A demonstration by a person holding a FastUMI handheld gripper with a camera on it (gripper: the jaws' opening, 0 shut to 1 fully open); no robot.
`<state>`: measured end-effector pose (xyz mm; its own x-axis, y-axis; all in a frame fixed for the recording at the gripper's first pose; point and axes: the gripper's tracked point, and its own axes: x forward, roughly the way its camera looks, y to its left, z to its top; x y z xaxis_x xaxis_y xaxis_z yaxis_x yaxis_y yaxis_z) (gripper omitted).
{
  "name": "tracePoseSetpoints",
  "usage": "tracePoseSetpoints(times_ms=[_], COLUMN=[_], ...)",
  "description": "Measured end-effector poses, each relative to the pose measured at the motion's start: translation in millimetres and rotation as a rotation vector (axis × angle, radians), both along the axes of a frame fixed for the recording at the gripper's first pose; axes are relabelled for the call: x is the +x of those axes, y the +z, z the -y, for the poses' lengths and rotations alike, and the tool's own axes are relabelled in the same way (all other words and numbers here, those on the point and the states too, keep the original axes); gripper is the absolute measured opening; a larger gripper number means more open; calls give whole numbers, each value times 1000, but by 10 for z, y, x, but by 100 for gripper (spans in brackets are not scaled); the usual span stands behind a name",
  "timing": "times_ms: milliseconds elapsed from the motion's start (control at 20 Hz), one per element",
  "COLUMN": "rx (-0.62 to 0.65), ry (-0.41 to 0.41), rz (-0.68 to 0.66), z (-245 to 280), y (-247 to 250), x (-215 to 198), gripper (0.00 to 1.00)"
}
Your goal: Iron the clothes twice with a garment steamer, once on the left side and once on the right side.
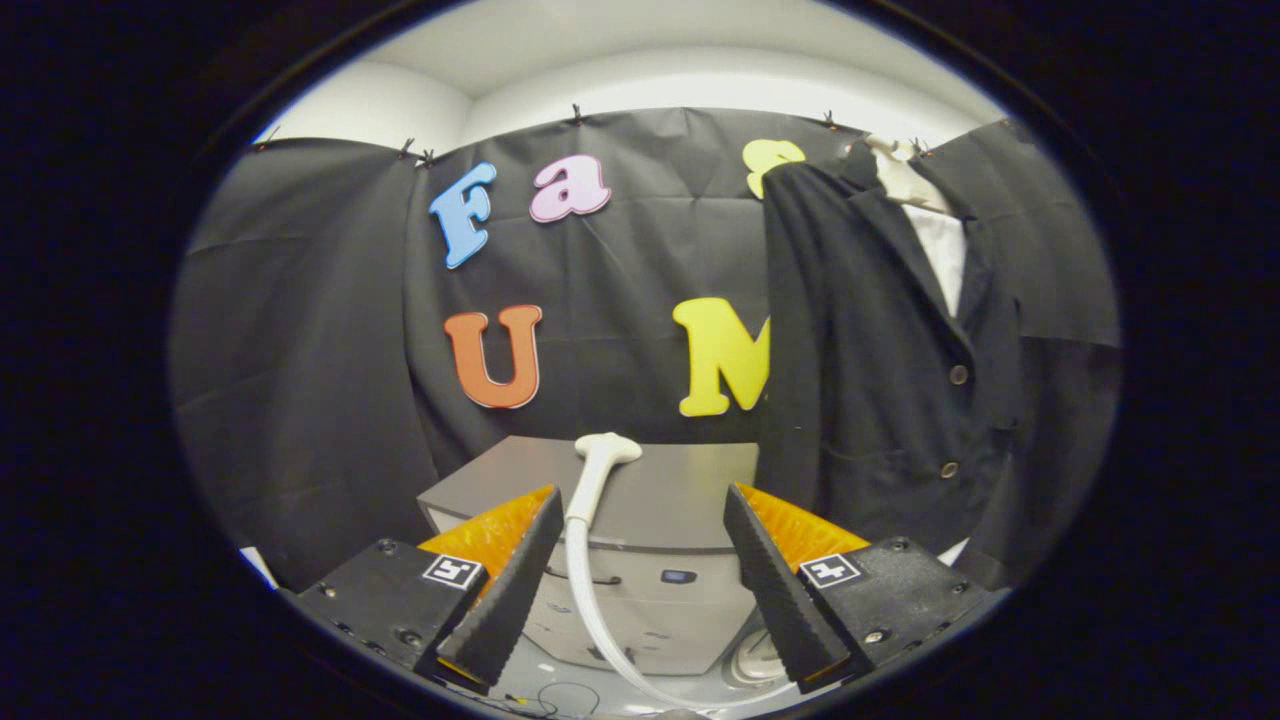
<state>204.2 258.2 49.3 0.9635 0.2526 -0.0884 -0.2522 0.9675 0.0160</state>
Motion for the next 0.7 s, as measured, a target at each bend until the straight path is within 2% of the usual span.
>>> tracePoseSetpoints(times_ms=[100,300,600,700], rx=[-4,-57,-106,-111], ry=[30,34,3,-5], rz=[-34,-127,-258,-285], z=[-315,-733,-1005,-1035], y=[-72,-400,-912,-1036], x=[300,979,1742,1902], gripper=[100,100,98,93])
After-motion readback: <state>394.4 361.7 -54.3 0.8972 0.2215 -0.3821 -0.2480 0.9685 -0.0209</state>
